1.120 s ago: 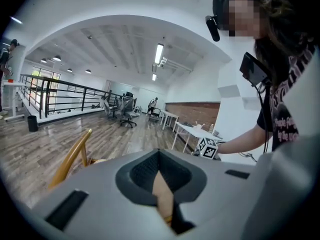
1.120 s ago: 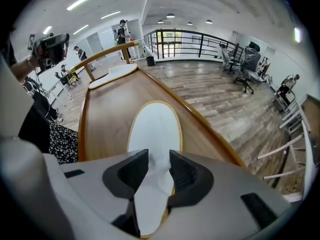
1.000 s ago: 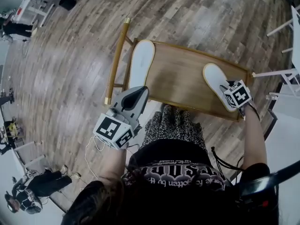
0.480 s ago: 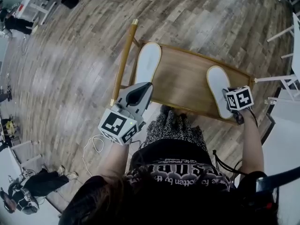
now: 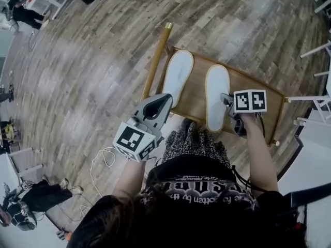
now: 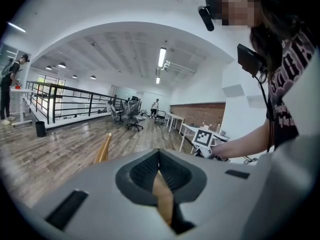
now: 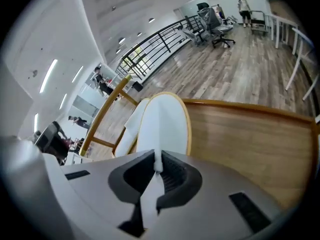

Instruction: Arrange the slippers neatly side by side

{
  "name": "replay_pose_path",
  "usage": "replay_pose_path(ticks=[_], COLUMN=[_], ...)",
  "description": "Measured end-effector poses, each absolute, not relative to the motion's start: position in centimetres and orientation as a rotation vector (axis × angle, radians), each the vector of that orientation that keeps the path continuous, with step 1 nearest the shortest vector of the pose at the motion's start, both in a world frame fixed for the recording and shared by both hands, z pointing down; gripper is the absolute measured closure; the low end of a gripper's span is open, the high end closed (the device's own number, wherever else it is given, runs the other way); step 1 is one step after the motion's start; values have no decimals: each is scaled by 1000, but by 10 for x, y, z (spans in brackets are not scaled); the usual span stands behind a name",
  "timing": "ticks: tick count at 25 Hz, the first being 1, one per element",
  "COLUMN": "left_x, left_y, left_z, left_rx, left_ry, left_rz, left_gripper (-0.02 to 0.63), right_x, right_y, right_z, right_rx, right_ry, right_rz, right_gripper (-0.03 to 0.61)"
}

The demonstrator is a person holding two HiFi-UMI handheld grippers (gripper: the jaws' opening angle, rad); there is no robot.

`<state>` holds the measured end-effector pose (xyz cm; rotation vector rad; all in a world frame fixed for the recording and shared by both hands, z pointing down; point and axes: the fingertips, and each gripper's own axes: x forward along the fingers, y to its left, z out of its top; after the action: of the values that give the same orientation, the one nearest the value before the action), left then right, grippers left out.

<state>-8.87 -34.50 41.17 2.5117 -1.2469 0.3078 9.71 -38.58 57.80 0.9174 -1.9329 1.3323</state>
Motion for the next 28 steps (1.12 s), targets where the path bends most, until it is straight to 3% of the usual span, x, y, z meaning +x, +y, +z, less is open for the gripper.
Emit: replay_pose_path(ticks=[10, 28], left_x=[-84, -90], left_y=[-355, -436], left_z=[424, 428], left_rx=[2532, 2514], left_ry=[-1155, -1208], left_rz=[289, 239], left_gripper=[611, 611], right_x=[28, 19], right_y=[-421, -433], right_z=[600, 632], right_rx=[1202, 1303], right_ry=[-1805, -1678], right_rz=[1392, 1405], right_gripper=[558, 558])
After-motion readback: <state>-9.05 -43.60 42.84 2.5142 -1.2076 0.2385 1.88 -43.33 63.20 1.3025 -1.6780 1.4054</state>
